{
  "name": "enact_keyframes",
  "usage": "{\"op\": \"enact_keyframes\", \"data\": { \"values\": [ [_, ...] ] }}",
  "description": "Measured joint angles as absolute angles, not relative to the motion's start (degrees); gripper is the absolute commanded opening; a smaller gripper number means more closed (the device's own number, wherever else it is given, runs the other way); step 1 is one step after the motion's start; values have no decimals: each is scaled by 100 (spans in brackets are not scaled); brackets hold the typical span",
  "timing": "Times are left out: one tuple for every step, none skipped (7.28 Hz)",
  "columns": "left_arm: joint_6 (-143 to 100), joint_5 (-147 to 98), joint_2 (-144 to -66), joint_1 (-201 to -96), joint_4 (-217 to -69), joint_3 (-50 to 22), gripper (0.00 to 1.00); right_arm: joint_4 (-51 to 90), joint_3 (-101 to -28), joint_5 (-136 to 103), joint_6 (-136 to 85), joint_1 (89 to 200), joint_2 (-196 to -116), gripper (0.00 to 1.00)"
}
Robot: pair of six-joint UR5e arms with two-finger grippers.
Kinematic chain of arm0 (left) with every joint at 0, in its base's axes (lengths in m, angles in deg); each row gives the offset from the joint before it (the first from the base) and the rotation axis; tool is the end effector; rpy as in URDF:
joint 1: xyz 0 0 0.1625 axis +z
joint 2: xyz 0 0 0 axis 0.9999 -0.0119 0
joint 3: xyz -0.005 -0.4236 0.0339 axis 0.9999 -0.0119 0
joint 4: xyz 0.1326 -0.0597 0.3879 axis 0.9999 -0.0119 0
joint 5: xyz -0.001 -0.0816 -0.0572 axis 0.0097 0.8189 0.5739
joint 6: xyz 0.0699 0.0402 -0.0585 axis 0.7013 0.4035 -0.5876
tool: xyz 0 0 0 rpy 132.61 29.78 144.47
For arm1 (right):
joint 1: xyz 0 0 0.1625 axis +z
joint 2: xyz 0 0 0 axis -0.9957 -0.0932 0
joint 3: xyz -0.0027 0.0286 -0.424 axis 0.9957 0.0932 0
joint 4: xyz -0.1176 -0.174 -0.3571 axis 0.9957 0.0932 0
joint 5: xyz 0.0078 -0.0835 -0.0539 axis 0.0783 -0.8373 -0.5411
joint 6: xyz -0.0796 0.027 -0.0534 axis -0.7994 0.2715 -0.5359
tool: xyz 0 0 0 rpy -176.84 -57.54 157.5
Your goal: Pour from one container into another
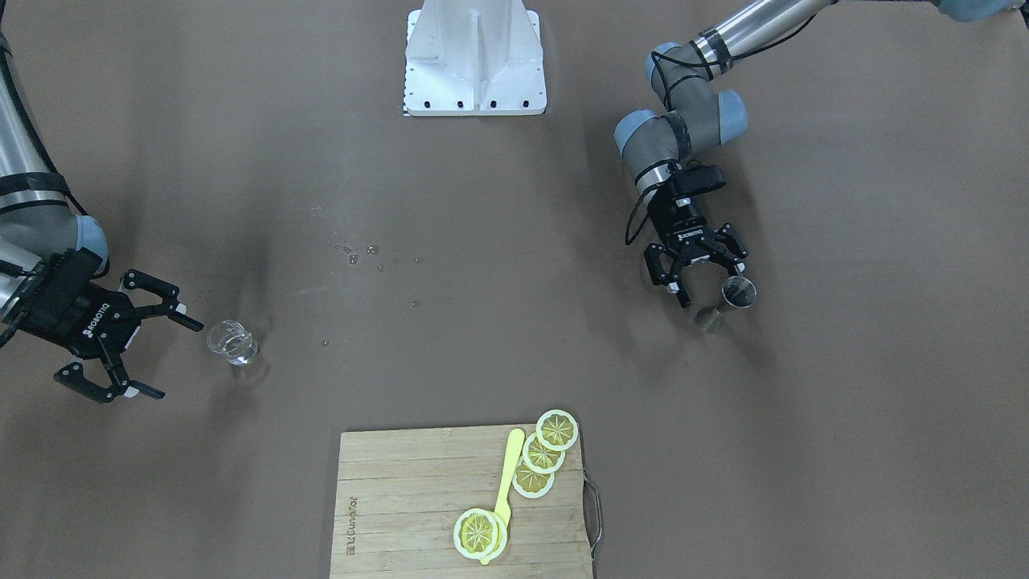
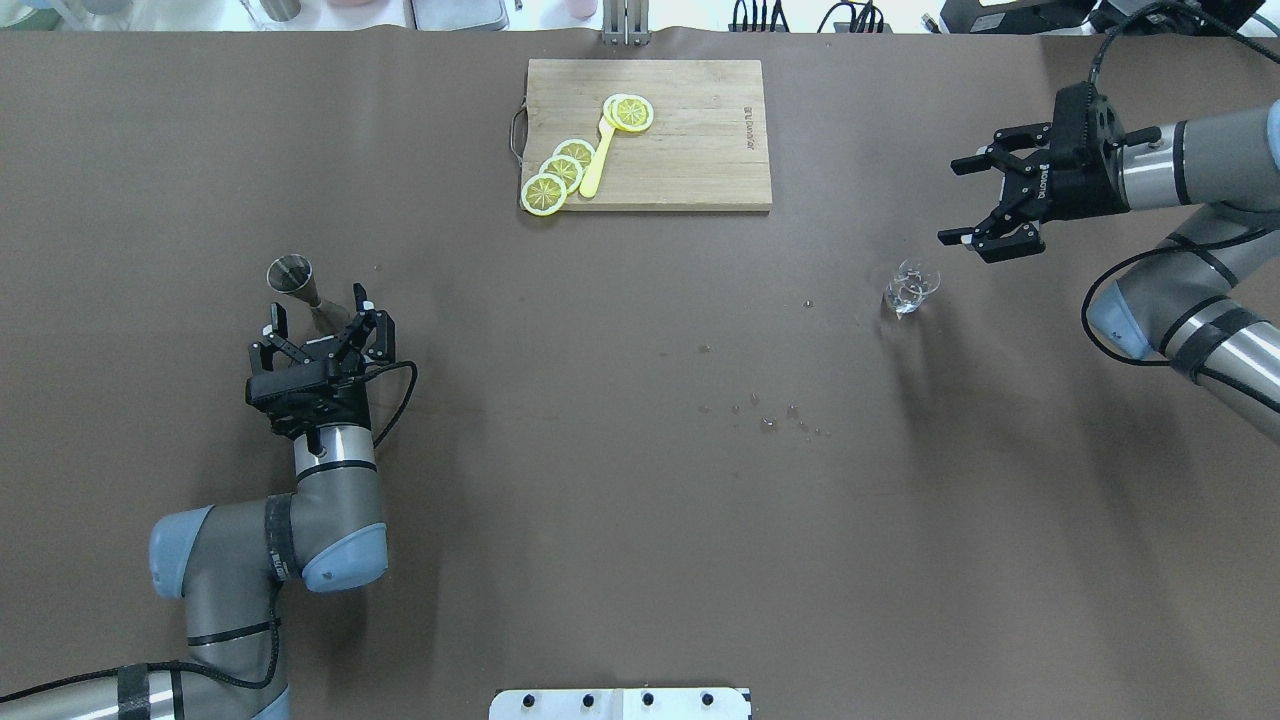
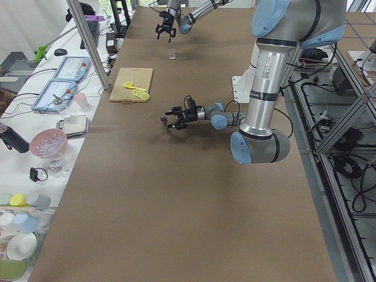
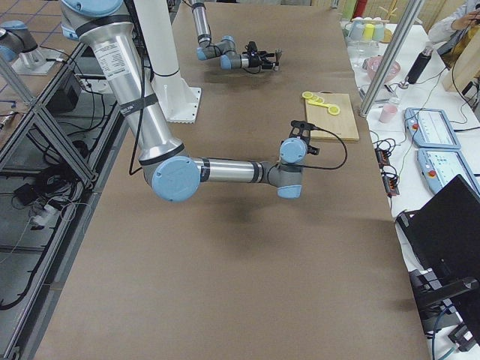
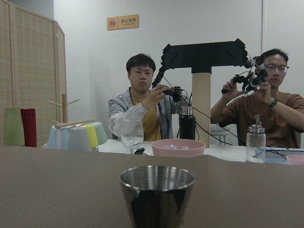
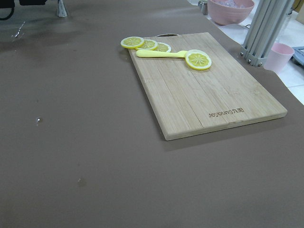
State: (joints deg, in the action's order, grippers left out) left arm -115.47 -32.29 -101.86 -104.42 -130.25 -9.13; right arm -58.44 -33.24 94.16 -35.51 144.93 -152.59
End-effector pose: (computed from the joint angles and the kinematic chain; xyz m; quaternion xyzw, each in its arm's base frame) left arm 0.5221 -0.3793 0.4623 0.5969 0.1960 -0.3556 0.6919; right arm -0.2606 -0.5866 0.4908 0.5195 -0.4550 -0.3866 0.6112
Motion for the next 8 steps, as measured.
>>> {"op": "enact_keyframes", "data": {
  "values": [
    [-11541,-3315,-9992,-10338,-12911,-1179,99,-5530,-3389,9408,-3578,14537,-15256,100],
    [-11540,-3401,-9680,-10203,-12774,-1533,99,-5037,-3468,9405,-3600,14576,-15250,100],
    [-11540,-3474,-9395,-10083,-12701,-1839,99,-4523,-3559,9405,-3609,14619,-15243,100],
    [-11539,-3542,-9198,-9997,-12662,-2089,99,-4056,-3651,9411,-3609,14695,-15243,100],
    [-11524,-3588,-9066,-9945,-12644,-2342,99,-3562,-3761,9445,-3603,14786,-15256,100],
    [-11458,-3606,-8967,-9918,-12638,-2637,99,-3044,-3852,9508,-3599,14851,-15270,100],
    [-11228,-3590,-8883,-9906,-12644,-2944,99,-2456,-3894,9622,-3596,14941,-15259,100],
    [-10866,-3483,-8826,-9902,-12662,-3257,99,-1752,-3936,9755,-3594,15058,-15242,100]
  ]
}}
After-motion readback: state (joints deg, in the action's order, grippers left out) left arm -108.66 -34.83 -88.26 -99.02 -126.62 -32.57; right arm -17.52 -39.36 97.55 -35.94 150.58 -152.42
